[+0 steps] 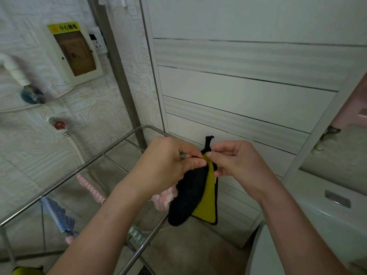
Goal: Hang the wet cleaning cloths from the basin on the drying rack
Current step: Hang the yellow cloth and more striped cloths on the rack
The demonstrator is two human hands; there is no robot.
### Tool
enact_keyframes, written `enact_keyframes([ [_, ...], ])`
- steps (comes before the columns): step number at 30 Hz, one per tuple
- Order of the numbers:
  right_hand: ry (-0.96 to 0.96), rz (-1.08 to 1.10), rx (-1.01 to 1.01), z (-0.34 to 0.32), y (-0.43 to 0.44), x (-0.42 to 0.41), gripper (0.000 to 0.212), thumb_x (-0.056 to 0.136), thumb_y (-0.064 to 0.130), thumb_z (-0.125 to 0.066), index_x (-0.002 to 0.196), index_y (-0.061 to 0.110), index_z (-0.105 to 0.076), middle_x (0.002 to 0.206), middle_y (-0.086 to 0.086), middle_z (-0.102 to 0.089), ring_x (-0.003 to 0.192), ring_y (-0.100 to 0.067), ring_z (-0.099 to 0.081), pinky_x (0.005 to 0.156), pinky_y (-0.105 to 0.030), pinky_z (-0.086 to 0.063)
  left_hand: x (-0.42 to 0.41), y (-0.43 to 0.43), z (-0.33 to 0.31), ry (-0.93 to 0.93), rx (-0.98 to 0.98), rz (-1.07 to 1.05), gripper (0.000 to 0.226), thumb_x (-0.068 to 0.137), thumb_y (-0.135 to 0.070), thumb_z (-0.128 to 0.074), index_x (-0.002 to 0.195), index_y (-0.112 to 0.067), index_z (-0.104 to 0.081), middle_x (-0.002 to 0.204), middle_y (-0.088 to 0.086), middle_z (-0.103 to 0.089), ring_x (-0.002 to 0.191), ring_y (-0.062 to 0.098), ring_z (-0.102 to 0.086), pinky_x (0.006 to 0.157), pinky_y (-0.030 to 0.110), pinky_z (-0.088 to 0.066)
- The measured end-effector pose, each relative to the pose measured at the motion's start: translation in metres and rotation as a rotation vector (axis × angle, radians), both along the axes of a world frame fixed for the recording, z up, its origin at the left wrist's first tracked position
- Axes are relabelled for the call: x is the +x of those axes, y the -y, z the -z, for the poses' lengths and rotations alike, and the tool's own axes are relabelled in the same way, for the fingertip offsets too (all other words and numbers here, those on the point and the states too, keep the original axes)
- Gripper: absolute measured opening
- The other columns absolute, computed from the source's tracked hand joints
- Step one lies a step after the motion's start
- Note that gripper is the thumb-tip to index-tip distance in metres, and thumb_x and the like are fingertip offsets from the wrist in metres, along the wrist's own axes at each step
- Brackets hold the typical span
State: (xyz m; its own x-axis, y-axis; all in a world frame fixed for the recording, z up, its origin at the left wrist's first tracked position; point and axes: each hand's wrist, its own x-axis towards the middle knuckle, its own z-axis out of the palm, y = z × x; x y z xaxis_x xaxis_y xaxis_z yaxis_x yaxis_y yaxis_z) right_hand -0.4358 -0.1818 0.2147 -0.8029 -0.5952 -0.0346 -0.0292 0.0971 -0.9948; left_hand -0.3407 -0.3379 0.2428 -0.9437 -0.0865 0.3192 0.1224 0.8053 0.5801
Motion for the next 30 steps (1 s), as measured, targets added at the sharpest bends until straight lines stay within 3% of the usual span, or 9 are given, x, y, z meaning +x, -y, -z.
enact_keyframes([
  [3, -0.006, -0.066, -0.039, -0.001, 0.006, 0.006, 0.010, 0.089, 0.006, -0.064, 0.089, 0.014, -0.070, 0.081, -0.003, -0.075, 0.073, -0.009, -0.071, 0.066, -0.024, -0.059, -0.002, -0.001, 0.001, 0.019, 0.120, 0.007, 0.011, 0.077, -0.031, -0.073, 0.087, -0.027, -0.076, 0.075, -0.015, -0.072, 0.074, -0.003, -0.065, 0.069, 0.015, -0.051],
  [7, 0.053, -0.173, -0.096, -0.005, 0.005, 0.003, 0.013, 0.089, 0.001, -0.060, 0.089, 0.010, -0.070, 0.081, -0.009, -0.072, 0.078, -0.018, -0.070, 0.073, -0.030, -0.059, -0.003, 0.005, 0.002, -0.034, 0.157, -0.089, 0.017, 0.068, -0.046, -0.070, 0.077, -0.032, -0.073, 0.065, -0.014, -0.066, 0.063, 0.005, -0.063, 0.061, 0.028, -0.053],
  [12, -0.081, -0.252, -0.026, -0.011, 0.004, -0.002, 0.024, 0.077, -0.002, -0.074, 0.095, 0.014, -0.068, 0.090, -0.015, -0.074, 0.086, -0.021, -0.072, 0.082, -0.030, -0.056, -0.007, 0.004, -0.001, -0.020, 0.219, -0.151, 0.020, 0.065, -0.042, -0.078, 0.069, -0.024, -0.070, 0.055, -0.010, -0.058, 0.051, 0.005, -0.052, 0.051, 0.017, -0.042],
  [16, -0.052, -0.220, -0.121, -0.017, 0.006, -0.007, 0.022, 0.081, -0.005, -0.068, 0.090, 0.014, -0.069, 0.080, -0.003, -0.074, 0.069, -0.010, -0.067, 0.056, -0.019, -0.049, 0.007, 0.018, -0.007, 0.402, 0.474, 0.103, 0.008, 0.071, -0.019, -0.078, 0.077, -0.019, -0.072, 0.063, -0.006, -0.062, 0.056, 0.009, -0.054, 0.051, 0.022, -0.043],
  [18, 0.037, -0.225, -0.225, -0.022, 0.010, -0.009, 0.022, 0.083, -0.010, -0.061, 0.090, 0.010, -0.068, 0.078, -0.003, -0.073, 0.063, -0.009, -0.062, 0.046, -0.017, -0.041, 0.018, 0.022, -0.002, 0.543, 0.418, 0.214, 0.014, 0.077, -0.007, -0.074, 0.079, -0.020, -0.072, 0.065, -0.014, -0.064, 0.059, 0.002, -0.057, 0.057, 0.020, -0.046],
  [20, 0.038, -0.246, -0.262, -0.030, 0.017, -0.010, 0.024, 0.085, -0.011, -0.058, 0.089, 0.010, -0.068, 0.077, -0.002, -0.073, 0.063, -0.011, -0.061, 0.043, -0.017, -0.040, 0.028, 0.025, 0.002, 0.570, 0.363, 0.191, 0.016, 0.080, -0.003, -0.071, 0.081, -0.019, -0.070, 0.062, -0.020, -0.062, 0.059, -0.008, -0.056, 0.061, 0.012, -0.045],
  [23, -0.048, -0.234, -0.242, -0.040, 0.030, -0.007, 0.025, 0.087, -0.009, -0.058, 0.087, 0.015, -0.067, 0.074, 0.000, -0.073, 0.064, -0.012, -0.062, 0.045, -0.019, -0.044, 0.044, 0.044, 0.005, 0.399, 0.251, -0.054, 0.015, 0.083, -0.010, -0.070, 0.081, -0.024, -0.068, 0.062, -0.024, -0.061, 0.059, -0.010, -0.054, 0.061, 0.008, -0.040],
  [27, -0.274, -0.133, -0.135, -0.052, 0.053, 0.000, 0.024, 0.088, -0.002, -0.062, 0.085, 0.022, -0.066, 0.079, 0.002, -0.072, 0.063, -0.007, -0.065, 0.050, -0.017, -0.049, 0.067, 0.074, -0.006, 0.030, 0.262, -0.482, 0.012, 0.078, -0.019, -0.075, 0.084, -0.026, -0.067, 0.070, -0.010, -0.065, 0.052, -0.001, -0.054, 0.055, 0.015, -0.045],
  [30, -0.323, -0.114, -0.155, -0.062, 0.076, 0.008, 0.024, 0.086, -0.001, -0.065, 0.082, 0.023, -0.065, 0.079, 0.003, -0.070, 0.066, -0.006, -0.068, 0.054, -0.018, -0.054, 0.077, 0.096, -0.020, -0.059, 0.191, -0.610, 0.025, 0.074, -0.026, -0.078, 0.097, -0.031, -0.069, 0.076, -0.009, -0.063, 0.052, -0.001, -0.054, 0.058, 0.013, -0.046],
])
